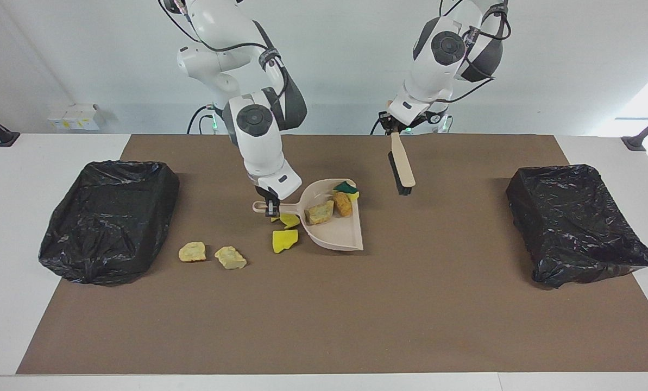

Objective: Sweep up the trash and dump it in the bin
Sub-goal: 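Carry the dustpan to the black bag and tip it with the right gripper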

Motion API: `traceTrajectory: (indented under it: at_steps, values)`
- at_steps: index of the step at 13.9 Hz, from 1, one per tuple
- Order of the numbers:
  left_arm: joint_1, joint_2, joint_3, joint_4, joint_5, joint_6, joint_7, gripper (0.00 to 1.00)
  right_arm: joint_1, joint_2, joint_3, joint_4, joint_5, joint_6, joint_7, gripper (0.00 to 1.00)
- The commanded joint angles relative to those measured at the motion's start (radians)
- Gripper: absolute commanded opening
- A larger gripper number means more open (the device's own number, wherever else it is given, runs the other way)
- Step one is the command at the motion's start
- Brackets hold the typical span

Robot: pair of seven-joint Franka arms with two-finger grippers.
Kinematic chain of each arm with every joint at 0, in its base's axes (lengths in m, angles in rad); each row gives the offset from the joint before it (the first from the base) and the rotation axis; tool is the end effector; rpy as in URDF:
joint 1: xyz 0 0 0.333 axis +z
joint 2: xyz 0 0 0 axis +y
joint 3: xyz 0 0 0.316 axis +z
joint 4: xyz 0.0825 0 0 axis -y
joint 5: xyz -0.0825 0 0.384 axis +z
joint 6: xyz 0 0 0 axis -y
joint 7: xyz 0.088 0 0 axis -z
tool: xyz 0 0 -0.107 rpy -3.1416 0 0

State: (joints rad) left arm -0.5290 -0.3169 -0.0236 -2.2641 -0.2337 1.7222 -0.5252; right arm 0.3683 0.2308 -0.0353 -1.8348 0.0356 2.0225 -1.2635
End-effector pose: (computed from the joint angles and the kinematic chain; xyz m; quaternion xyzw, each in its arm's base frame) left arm 0.3547 -0.2445 0.4728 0.9876 0.0179 -0.1515 0.0364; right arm 0.5783 0.2034 0.4014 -0.7033 -0.7105 0.0139 0.0202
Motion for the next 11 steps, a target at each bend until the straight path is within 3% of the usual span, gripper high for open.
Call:
traceTrajectory:
  at_steps: [1,4,7,11]
  values:
    - [-0.006,-0.097,-0.051,-0.117,0.017,0.075,-0.019,0.00,-0.099,-0.016,0.008,0.063,0.003,-0.080,-0.114,0.00]
    - [-0.107,-0.064,-0.058,-0.179,0.016,0.236,-0.122,0.00,-0.221,-0.015,0.008,0.101,-0.005,-0.105,-0.229,0.00]
    - [-0.216,0.067,-0.058,-0.190,0.016,0.457,-0.264,0.00,-0.343,-0.014,0.008,0.121,-0.006,-0.108,-0.345,0.00]
    - [-0.302,0.170,-0.059,-0.187,0.004,0.569,-0.325,0.00,-0.546,-0.019,0.005,0.173,-0.065,-0.149,-0.572,0.00]
